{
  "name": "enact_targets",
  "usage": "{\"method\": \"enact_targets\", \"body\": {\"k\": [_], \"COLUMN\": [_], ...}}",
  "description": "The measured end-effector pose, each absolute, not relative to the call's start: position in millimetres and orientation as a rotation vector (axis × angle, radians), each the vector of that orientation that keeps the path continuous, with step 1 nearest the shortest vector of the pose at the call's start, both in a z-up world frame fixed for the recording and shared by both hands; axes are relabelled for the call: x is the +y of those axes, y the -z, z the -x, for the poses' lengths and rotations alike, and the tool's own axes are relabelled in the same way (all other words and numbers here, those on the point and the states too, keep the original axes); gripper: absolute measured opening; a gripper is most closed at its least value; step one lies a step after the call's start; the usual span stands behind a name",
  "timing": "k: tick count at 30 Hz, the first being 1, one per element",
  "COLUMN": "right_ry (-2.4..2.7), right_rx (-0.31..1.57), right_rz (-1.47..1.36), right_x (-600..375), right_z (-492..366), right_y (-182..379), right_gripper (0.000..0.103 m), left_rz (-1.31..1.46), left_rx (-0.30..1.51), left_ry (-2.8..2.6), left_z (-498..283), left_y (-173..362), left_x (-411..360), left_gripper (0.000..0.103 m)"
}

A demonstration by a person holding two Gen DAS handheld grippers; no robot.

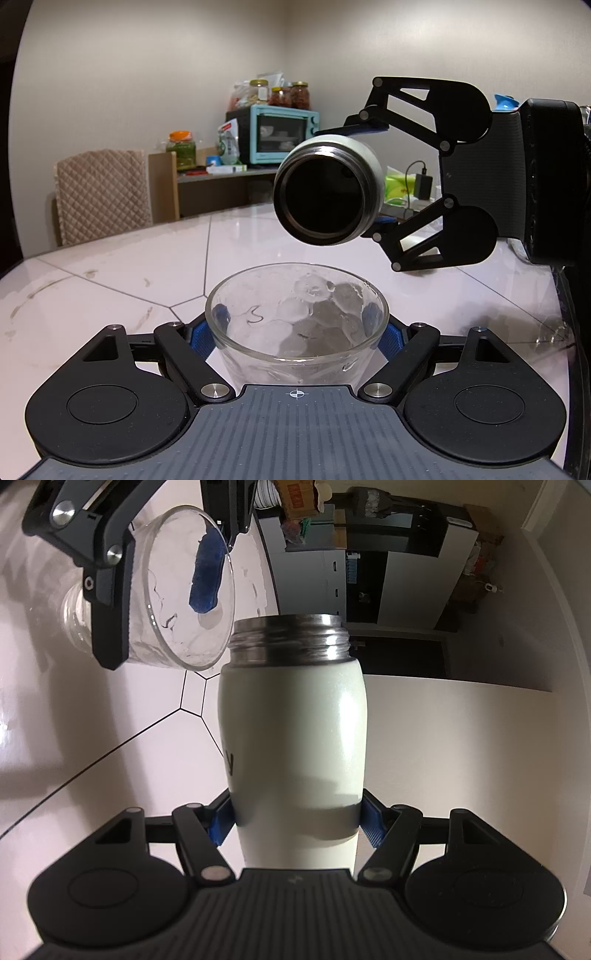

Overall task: Unscrew bottle cap and pour
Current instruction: 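Tilt the bottle mouth over the glass with the right gripper, then pour water from the bottle into the glass held by the left gripper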

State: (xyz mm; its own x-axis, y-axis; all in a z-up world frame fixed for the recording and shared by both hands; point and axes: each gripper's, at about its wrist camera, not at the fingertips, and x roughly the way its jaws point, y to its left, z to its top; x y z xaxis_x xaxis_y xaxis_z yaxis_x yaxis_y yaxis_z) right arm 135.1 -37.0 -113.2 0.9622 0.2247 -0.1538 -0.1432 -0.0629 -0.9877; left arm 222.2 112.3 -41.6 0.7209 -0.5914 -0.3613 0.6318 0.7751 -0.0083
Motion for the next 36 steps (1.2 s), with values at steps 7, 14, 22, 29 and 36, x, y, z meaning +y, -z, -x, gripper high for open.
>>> {"method": "enact_targets", "body": {"k": [7, 14, 22, 29, 36], "right_ry": [-0.296, -0.301, -0.294, -0.291, -0.282], "right_rx": [-0.071, -0.076, -0.090, -0.098, -0.107], "right_rz": [1.636, 1.655, 1.679, 1.697, 1.726], "right_x": [-36, -34, -26, -22, -18], "right_z": [-139, -142, -150, -154, -159], "right_y": [114, 114, 111, 108, 108], "right_gripper": [0.070, 0.070, 0.070, 0.070, 0.070], "left_rz": [-0.119, -0.119, -0.119, -0.119, -0.119], "left_rx": [0.358, 0.358, 0.357, 0.357, 0.357], "left_ry": [0.678, 0.678, 0.678, 0.678, 0.678], "left_z": [-223, -223, -223, -223, -223], "left_y": [42, 42, 43, 43, 43], "left_x": [112, 112, 112, 113, 113], "left_gripper": [0.087, 0.087, 0.087, 0.087, 0.087]}}
